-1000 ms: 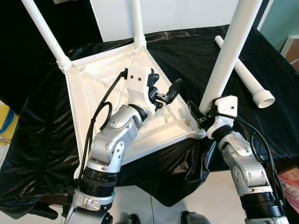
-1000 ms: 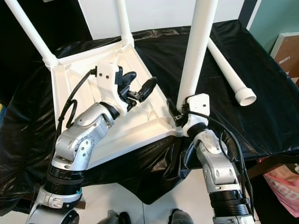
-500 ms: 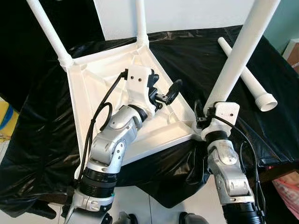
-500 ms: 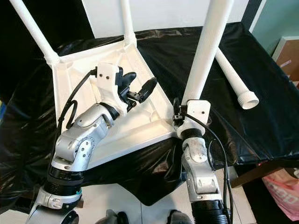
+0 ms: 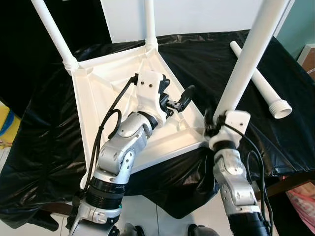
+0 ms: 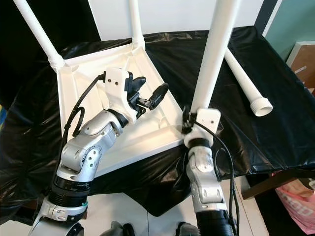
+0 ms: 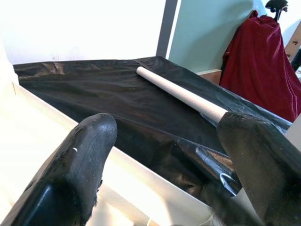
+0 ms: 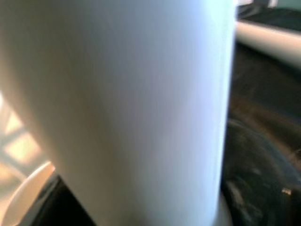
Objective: Building children table
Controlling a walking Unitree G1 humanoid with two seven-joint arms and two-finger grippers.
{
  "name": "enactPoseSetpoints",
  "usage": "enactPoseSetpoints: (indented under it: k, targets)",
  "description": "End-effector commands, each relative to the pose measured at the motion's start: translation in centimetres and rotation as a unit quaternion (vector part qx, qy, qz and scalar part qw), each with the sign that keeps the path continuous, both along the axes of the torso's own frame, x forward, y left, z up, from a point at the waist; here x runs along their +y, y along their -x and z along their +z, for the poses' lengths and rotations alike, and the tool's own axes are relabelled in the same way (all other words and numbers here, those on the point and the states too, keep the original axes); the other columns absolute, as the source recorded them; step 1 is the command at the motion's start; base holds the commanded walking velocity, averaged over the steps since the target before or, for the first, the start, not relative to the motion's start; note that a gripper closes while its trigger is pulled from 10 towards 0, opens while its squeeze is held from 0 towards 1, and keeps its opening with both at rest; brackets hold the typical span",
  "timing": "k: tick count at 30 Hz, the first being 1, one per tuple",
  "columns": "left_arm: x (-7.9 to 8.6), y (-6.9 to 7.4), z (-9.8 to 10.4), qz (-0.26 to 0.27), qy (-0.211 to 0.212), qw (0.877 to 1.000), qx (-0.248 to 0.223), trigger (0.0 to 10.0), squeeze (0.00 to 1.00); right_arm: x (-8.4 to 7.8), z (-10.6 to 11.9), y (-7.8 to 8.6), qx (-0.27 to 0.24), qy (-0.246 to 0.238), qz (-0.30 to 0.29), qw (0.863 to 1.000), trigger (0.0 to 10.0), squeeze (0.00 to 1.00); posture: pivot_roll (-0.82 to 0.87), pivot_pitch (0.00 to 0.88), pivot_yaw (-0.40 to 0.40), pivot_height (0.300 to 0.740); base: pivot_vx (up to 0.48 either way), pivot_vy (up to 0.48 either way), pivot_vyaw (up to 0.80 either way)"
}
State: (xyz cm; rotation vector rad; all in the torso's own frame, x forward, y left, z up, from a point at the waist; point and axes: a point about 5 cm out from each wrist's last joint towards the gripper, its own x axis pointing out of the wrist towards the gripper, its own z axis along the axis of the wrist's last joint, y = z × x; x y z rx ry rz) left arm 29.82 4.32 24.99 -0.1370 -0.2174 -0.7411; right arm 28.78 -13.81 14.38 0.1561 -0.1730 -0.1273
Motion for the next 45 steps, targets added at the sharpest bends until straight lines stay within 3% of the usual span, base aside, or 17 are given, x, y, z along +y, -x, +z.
enactPoseSetpoints:
  k: [1,2,3,8,16,18,20,21,23,26,34,35,36,38,39,43,45]
  targets:
    - [-0.2,0.0,0.0,-0.007,-0.005,1.0,-0.004,10.0,0.0,0.1,-1.1,0.4,0.017,-0.029,0.0,0.999,10.0,1.0,-0.13,0.13,0.064,0.74,0.0,0.0,0.0]
    - [-0.2,0.0,0.0,-0.007,-0.005,1.0,-0.004,10.0,0.0,-0.2,-0.8,0.4,0.007,-0.026,0.008,1.0,10.0,1.0,-0.13,0.129,0.063,0.74,0.0,0.0,0.0]
    - [-0.3,0.0,0.0,-0.008,-0.005,1.0,-0.004,10.0,0.0,-0.4,-0.6,0.3,0.001,-0.02,0.026,0.999,10.0,0.0,-0.14,0.13,0.063,0.74,0.0,0.0,0.0]
    - [-0.4,0.1,-0.1,-0.012,-0.004,1.0,-0.004,10.0,0.0,-1.8,-0.1,-0.1,-0.015,0.008,0.082,0.996,10.0,0.0,-0.15,0.133,0.063,0.74,0.0,0.0,0.0]
    - [-0.5,0.2,-0.4,-0.021,-0.01,1.0,0.0,10.0,0.0,-2.4,1.0,-0.6,-0.037,0.041,0.174,0.983,10.0,0.0,-0.15,0.138,0.066,0.74,0.0,0.0,0.0]
    - [-0.5,0.2,-0.4,-0.021,-0.01,1.0,0.0,10.0,0.0,-2.4,1.0,-0.6,-0.037,0.041,0.174,0.983,10.0,0.0,-0.15,0.138,0.066,0.74,0.0,0.0,0.0]
    - [-0.6,0.4,-0.8,-0.032,-0.025,0.999,0.002,10.0,0.0,-2.5,1.4,-0.7,-0.042,0.051,0.204,0.977,10.0,0.0,-0.15,0.139,0.068,0.74,0.0,0.0,0.0]
    - [-0.8,1.3,-2.1,-0.07,-0.064,0.995,0.003,10.0,0.0,-2.8,1.9,-1.0,-0.047,0.074,0.254,0.963,10.0,0.0,-0.15,0.137,0.068,0.74,0.0,0.0,0.0]
    - [-0.8,1.7,-2.7,-0.087,-0.081,0.993,0.005,10.0,0.0,-2.8,2.1,-1.1,-0.048,0.084,0.273,0.957,10.0,0.0,-0.15,0.136,0.074,0.74,0.0,0.0,0.0]
    - [-0.6,2.7,-4.9,-0.143,-0.146,0.979,0.007,10.0,0.0,-3.2,2.4,-1.7,-0.042,0.12,0.329,0.936,10.0,0.0,-0.14,0.144,0.078,0.74,0.0,0.0,0.0]
    - [-0.5,3.1,-6.0,-0.169,-0.182,0.969,0.001,10.0,0.0,-3.8,2.4,-2.5,-0.022,0.146,0.358,0.922,10.0,0.0,-0.14,0.151,0.074,0.74,0.0,0.0,0.0]
    - [-0.4,3.3,-6.3,-0.17,-0.19,0.967,0.0,10.0,0.0,-4.1,2.2,-2.6,-0.017,0.15,0.363,0.919,4.6,0.0,-0.14,0.13,0.071,0.74,0.0,0.0,0.0]
    - [-0.3,3.4,-6.5,-0.168,-0.196,0.966,0.001,10.0,0.0,-4.4,1.9,-2.6,-0.009,0.152,0.365,0.919,1.1,0.0,-0.14,0.123,0.07,0.74,0.0,0.0,0.0]
    - [-0.3,3.4,-6.5,-0.168,-0.196,0.966,0.001,10.0,0.0,-4.4,1.9,-2.6,-0.009,0.152,0.365,0.919,1.1,0.0,-0.14,0.123,0.07,0.74,0.0,0.0,0.0]
    - [-0.2,3.4,-6.7,-0.167,-0.199,0.966,0.001,10.0,0.0,-4.6,1.7,-2.6,-0.004,0.153,0.366,0.918,0.0,0.0,-0.14,0.124,0.069,0.74,0.0,0.0,0.0]
    - [-0.2,3.4,-6.8,-0.16,-0.204,0.966,0.0,10.0,0.0,-4.9,1.2,-2.5,0.007,0.151,0.364,0.919,0.0,0.0,-0.13,0.119,0.068,0.74,0.0,0.0,0.0]
    - [0.0,3.2,-6.9,-0.148,-0.211,0.966,-0.004,10.0,0.0,-5.5,0.3,-2.6,0.028,0.135,0.346,0.928,0.0,0.0,-0.13,0.116,0.065,0.74,0.0,0.0,0.0]
